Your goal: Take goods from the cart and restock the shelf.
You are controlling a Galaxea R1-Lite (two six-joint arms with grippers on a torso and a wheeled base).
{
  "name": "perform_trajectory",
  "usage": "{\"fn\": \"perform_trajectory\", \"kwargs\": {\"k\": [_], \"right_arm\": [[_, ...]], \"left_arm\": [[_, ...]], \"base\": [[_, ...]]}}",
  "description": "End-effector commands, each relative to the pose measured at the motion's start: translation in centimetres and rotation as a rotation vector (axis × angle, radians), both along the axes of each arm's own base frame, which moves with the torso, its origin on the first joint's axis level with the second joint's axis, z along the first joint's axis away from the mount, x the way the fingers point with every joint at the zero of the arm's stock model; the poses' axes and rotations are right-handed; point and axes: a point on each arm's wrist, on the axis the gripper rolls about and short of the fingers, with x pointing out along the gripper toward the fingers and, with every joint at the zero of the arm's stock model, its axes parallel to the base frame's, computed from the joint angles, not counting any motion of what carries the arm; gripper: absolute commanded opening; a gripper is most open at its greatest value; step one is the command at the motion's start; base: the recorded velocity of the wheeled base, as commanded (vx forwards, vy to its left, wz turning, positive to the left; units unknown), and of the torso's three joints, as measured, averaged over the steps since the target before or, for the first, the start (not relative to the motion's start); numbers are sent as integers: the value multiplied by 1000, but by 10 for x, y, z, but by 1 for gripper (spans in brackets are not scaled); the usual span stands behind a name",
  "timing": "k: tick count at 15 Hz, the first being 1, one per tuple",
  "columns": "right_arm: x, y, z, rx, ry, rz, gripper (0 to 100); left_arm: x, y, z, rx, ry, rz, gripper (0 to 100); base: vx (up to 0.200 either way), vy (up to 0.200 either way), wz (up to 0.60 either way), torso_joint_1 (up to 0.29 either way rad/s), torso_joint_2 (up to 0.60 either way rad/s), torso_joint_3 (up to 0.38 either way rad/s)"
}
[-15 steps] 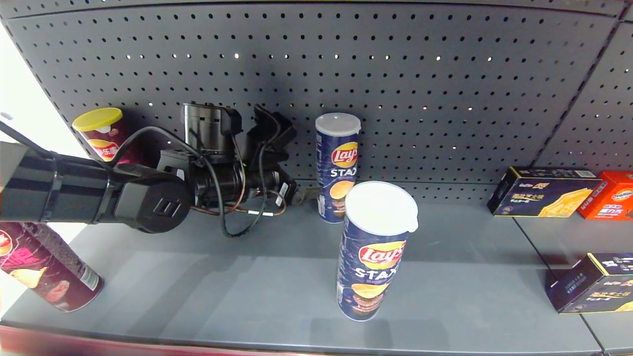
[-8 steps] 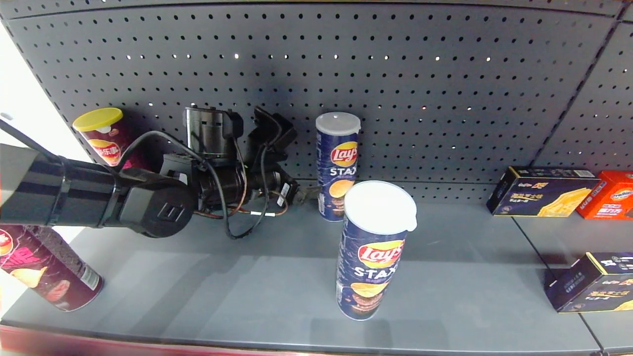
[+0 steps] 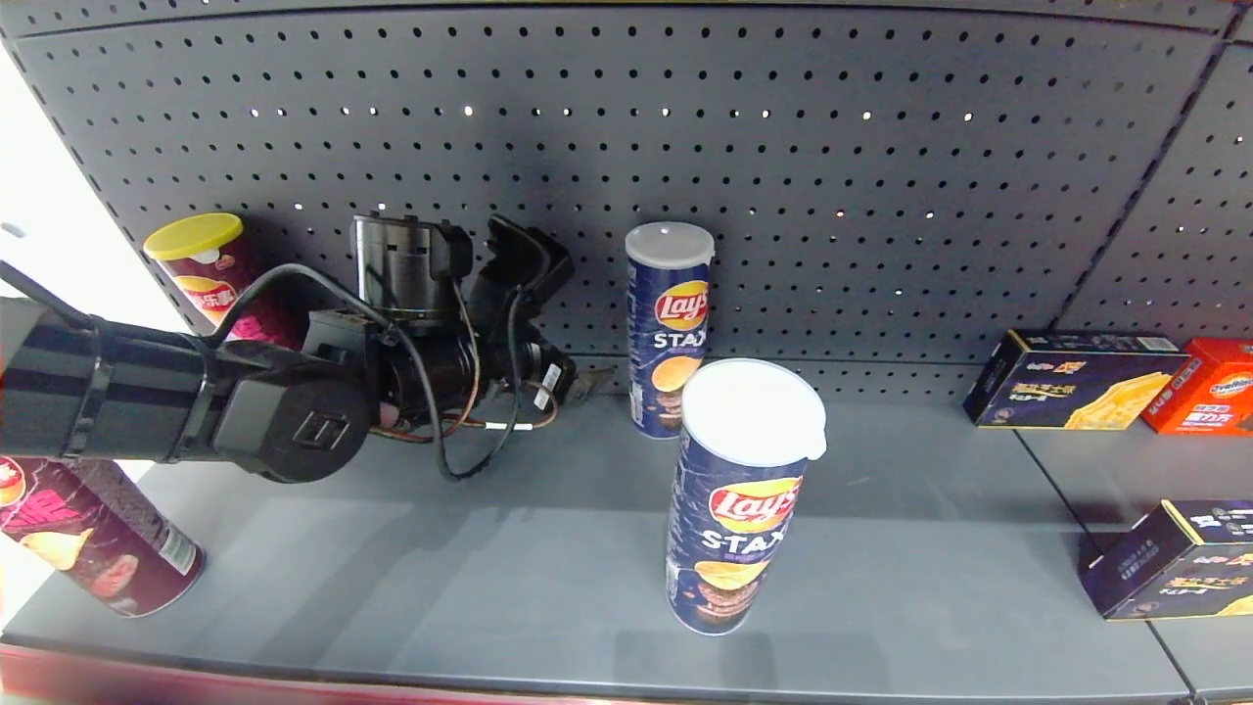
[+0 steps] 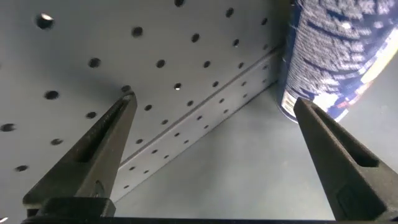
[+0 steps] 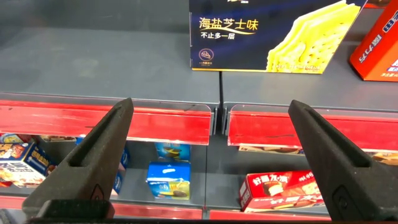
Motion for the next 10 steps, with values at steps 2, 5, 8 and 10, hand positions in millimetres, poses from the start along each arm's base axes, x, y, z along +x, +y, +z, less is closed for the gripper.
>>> {"fn": "perform_trajectory", "kwargs": {"k": [2, 5, 8, 10], "right_arm": [[0, 0, 0, 0, 2, 0, 100], [0, 0, 0, 0, 1, 0, 100], [0, 0, 0, 0, 2, 0, 100], [0, 0, 0, 0, 1, 0, 100]], "left_arm": [[3, -8, 1, 6, -14, 20, 100], [4, -18, 1, 8, -22, 16, 100], [3, -27, -5, 16, -10, 2, 100], [3, -31, -6, 17, -11, -4, 100]], "base": [[0, 0, 0, 0, 0, 0], [0, 0, 0, 0, 0, 0], [0, 0, 0, 0, 0, 0], [0, 0, 0, 0, 0, 0]]}}
